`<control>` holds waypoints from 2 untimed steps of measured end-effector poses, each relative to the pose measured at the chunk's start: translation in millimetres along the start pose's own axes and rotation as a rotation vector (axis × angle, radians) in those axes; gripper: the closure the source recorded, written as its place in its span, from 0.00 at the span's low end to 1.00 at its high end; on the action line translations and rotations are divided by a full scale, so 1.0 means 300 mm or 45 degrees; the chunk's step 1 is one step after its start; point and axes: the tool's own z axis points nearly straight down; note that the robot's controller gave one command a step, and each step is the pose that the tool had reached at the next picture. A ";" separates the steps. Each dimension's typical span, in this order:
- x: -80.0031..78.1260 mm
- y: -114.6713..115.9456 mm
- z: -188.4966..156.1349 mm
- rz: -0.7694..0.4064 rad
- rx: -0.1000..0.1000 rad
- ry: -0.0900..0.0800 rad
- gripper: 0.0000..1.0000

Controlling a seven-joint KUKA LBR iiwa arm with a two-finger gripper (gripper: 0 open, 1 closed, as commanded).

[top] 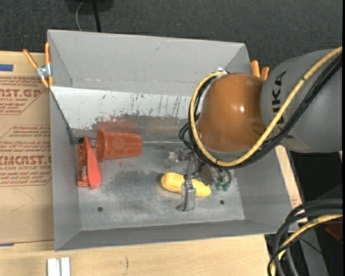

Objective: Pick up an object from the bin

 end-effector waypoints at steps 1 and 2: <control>-0.049 -0.140 0.143 0.050 0.001 -0.010 0.00; -0.017 -0.202 0.263 0.044 -0.001 0.000 1.00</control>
Offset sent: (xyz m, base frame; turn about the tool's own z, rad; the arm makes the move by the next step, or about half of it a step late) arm 0.0114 -0.0601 -0.0788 0.0340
